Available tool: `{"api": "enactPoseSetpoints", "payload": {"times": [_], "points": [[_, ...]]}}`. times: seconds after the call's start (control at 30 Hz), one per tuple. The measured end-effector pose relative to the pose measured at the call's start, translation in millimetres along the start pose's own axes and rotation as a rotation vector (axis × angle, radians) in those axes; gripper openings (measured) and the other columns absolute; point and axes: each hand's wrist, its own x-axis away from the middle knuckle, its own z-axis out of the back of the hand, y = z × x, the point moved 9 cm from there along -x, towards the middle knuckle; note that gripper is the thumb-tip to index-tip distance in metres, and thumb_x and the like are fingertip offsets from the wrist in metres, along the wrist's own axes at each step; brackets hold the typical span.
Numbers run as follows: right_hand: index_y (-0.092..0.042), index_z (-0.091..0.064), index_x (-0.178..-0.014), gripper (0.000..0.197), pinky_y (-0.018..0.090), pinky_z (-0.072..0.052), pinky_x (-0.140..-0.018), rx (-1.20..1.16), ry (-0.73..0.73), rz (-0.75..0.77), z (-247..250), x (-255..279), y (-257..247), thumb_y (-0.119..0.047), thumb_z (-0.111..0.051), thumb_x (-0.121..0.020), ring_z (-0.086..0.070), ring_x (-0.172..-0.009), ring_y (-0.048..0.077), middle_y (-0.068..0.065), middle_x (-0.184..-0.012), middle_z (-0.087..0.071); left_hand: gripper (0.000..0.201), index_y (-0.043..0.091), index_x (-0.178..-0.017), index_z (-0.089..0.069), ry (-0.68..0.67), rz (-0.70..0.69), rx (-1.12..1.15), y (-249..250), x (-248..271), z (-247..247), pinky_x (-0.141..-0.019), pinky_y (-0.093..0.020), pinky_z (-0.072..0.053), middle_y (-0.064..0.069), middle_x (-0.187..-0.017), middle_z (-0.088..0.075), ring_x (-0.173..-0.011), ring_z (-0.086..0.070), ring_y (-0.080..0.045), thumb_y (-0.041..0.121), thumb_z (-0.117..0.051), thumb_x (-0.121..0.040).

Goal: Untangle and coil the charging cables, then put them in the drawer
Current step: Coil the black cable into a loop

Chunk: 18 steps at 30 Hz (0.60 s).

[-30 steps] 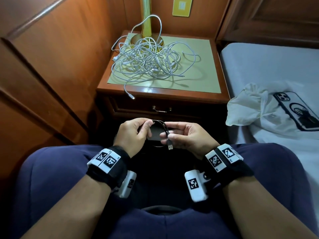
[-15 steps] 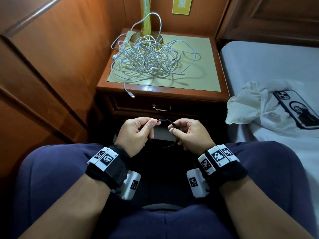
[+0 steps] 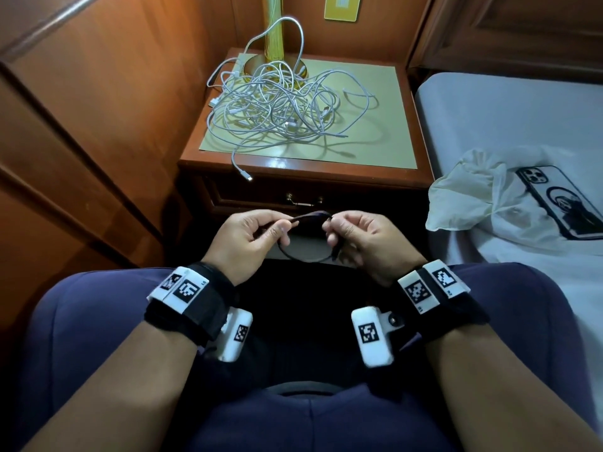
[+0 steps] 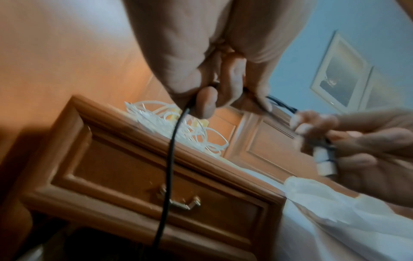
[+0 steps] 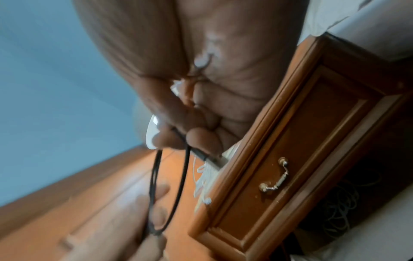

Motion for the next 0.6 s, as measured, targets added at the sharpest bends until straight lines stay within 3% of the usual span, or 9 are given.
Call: {"api": "enactPoseSetpoints", "payload": {"times": [0.1,0.23,0.33,0.4,0.47,0.6], "points": [[-0.007,-0.065,-0.093,0.022,0.019,-0.038,-0.043,-0.215,0.19,-0.004,33.1,-2.7,-4.3,-0.016,-0.048,-0.105,-0.033,-0.035,0.002,-0.001,-0.069,-0.061,0.014,0.023,-0.096,-0.077,0.077,0.006,-0.074,-6.9,-10.1,28.4,-0.069,-0.013,-0.046,0.004,-0.072,-0.07,-0.064,-0.06,0.002,0.018,-0.064,-0.097],[-0.009,-0.064,-0.093,0.022,0.019,-0.04,-0.047,-0.412,0.323,0.04,60.4,-0.1,-10.4,-0.018,-0.048,-0.105,-0.035,-0.036,0.002,-0.002,-0.072,-0.063,0.015,0.028,-0.089,-0.075,0.245,0.032,-0.199,-21.3,-15.6,69.0,-0.068,-0.013,-0.043,0.006,-0.068,-0.066,-0.064,-0.058,0.0,0.019,-0.066,-0.096],[-0.01,-0.066,-0.093,0.02,0.019,-0.041,-0.049,-0.407,0.391,0.109,66.2,3.5,-13.7,-0.017,-0.051,-0.104,-0.037,-0.038,0.002,0.001,-0.076,-0.068,0.013,0.026,-0.087,-0.074,0.337,0.006,-0.283,-20.7,-12.0,75.4,-0.069,-0.009,-0.044,0.01,-0.069,-0.066,-0.063,-0.06,0.005,0.017,-0.068,-0.094],[-0.011,-0.069,-0.092,0.019,0.02,-0.04,-0.049,-0.277,0.4,0.181,61.3,5.2,-18.3,-0.016,-0.054,-0.102,-0.04,-0.041,0.005,0.004,-0.079,-0.07,0.009,0.02,-0.086,-0.076,0.279,-0.045,-0.361,-15.9,-7.7,55.7,-0.074,-0.015,-0.049,0.011,-0.073,-0.068,-0.068,-0.063,0.003,0.018,-0.069,-0.092],[-0.012,-0.071,-0.09,0.018,0.02,-0.038,-0.046,-0.082,0.379,0.222,49.1,6.3,-20.7,-0.014,-0.057,-0.101,-0.043,-0.043,0.008,0.005,-0.08,-0.072,0.01,0.017,-0.086,-0.076,0.145,-0.138,-0.423,-5.6,0.0,22.5,-0.078,-0.023,-0.05,0.007,-0.081,-0.071,-0.076,-0.066,-0.008,0.022,-0.067,-0.09],[-0.021,-0.073,-0.084,0.017,0.022,-0.039,-0.048,0.248,0.302,0.237,23.1,6.7,-15.6,-0.021,-0.063,-0.097,-0.049,-0.046,0.003,0.001,-0.081,-0.076,0.007,0.012,-0.087,-0.074,-0.063,-0.299,-0.342,22.8,12.8,-26.5,-0.079,-0.019,-0.05,0.008,-0.085,-0.069,-0.083,-0.065,-0.004,0.012,-0.069,-0.091]]}}
